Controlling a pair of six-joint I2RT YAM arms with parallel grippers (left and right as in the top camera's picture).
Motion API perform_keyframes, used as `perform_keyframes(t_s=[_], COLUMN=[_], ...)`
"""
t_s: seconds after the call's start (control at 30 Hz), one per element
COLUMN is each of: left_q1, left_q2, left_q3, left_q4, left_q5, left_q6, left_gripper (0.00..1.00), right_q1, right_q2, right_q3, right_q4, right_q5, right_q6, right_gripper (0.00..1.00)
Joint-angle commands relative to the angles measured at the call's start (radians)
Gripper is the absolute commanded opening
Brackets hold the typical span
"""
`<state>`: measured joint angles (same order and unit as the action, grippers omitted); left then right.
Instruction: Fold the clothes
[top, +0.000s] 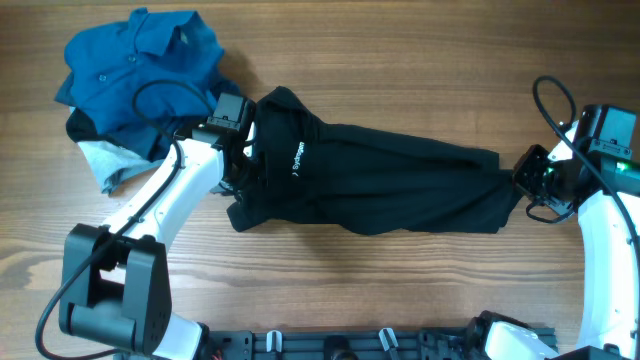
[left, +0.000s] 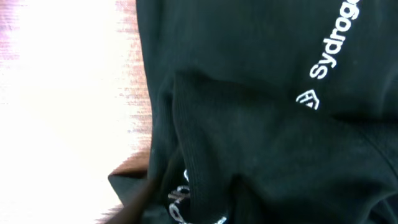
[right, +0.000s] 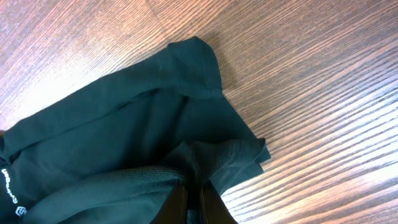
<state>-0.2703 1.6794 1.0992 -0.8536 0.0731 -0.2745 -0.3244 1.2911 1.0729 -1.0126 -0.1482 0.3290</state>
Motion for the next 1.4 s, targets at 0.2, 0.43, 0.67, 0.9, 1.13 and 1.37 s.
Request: perform_keyframes(t_s=[0.2, 0.43, 0.67, 0.9, 1.13, 1.37], left_q1=[0.0, 0.0, -0.005, -0.016, -0.016, -0.016], left_q2=[-0.082, -0.283, -0.457, -0.576, -0.604, -0.386], left_q3=[0.27, 0.561, 0.662, 1.016, 1.336, 1.335], left_q4=[-0.178, -0.417, -0.414, -0.503, -0.624, -0.591], left_q5=[0.011, -0.123, -0.123, -0.124, -0.258, -0.305], left_q6=[0.043, 0.065, 0.066, 0.115, 0.144, 0.128], left_gripper=[0.04, 0.04, 0.04, 0.04, 0.04, 0.04], right_q1=[-0.026, -0.167, -0.167, -0.167, -0.167, -0.167], right_q2=[-0.009, -0.024, -0.074, -0.12, -0.13, -0.051], right_q3=[0.029, 0.198, 0.375, 0.898, 1.285, 1.2], right_q4=[0.01, -0.127, -0.153, -0.421, -0.595, -0.595], right_q5=[0.025, -0.04, -0.154, -0.176, -0.119, -0.032], right_q6=[0.057, -0.015, -0.041, -0.038, -0.003, 0.012], right_gripper=[0.04, 0.04, 0.04, 0.04, 0.04, 0.04])
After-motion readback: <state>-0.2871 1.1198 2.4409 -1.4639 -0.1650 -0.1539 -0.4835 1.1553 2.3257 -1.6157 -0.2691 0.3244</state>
